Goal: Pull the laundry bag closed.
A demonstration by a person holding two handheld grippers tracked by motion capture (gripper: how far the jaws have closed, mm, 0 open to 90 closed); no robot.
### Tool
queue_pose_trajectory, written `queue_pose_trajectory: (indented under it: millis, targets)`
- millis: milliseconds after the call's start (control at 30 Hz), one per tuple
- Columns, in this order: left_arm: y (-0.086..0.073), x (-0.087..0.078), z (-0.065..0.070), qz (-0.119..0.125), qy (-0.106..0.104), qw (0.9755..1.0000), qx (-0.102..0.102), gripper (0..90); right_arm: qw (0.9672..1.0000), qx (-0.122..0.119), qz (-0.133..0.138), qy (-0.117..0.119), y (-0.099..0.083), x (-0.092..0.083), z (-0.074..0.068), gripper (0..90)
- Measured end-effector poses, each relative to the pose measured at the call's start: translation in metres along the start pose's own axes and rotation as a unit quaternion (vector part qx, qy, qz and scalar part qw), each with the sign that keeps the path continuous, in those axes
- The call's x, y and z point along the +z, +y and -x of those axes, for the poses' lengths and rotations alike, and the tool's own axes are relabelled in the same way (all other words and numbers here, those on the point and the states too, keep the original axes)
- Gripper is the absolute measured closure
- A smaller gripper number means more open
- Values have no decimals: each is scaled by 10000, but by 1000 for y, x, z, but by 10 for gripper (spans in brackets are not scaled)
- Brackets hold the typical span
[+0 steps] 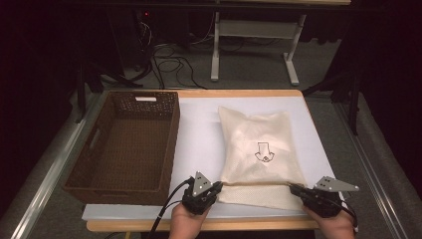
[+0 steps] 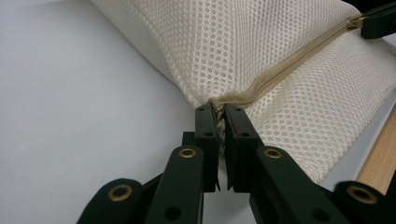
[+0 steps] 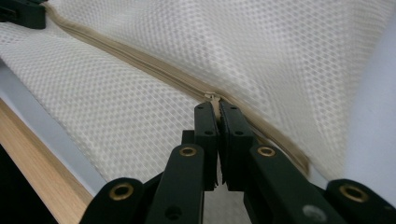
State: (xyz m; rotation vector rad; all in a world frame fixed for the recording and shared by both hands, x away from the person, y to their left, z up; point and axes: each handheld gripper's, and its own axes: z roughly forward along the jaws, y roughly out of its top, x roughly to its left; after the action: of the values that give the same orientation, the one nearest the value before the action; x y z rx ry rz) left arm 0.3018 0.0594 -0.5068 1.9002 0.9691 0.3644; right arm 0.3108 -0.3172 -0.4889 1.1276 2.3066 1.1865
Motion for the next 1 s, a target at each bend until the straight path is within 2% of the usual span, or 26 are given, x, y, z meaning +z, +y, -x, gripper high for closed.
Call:
queue_pose_trajectory:
  millis: [133, 333, 400, 433, 600, 667, 733, 800, 1000]
  targets:
    - [0, 0, 0, -6, -19, 10000, -25, 849, 9999, 94, 8, -90, -6, -7, 9, 883]
    - [-1, -1, 0, -50, -15, 10000, 16, 850, 9997, 159, -22, -210, -11, -13, 16, 884]
    - [-1, 0, 0, -116, -8, 9999, -50, 850, 9995, 185, -26, -272, -13, -15, 19, 884]
    - [-1, 0, 0, -118, -22, 9999, -91, 850, 9993, 225, -29, -308, -15, -17, 21, 884]
    - [-1, 0, 1, -153, -50, 9999, -30, 851, 9981, 428, -24, -437, -24, -26, 34, 881]
    - [-1, 1, 2, -183, -38, 9998, -3, 851, 9978, 479, -45, -451, -26, -27, 36, 880]
    - [-2, 1, 2, -225, -14, 9997, 27, 851, 9978, 420, -97, -509, -25, -25, 35, 880]
    - [-3, 2, 0, -244, -45, 9997, -38, 851, 9979, 364, -126, -527, -25, -24, 35, 881]
    - [-5, 3, 0, -373, -66, 9993, -68, 845, 9978, 363, -146, -527, -26, -24, 33, 880]
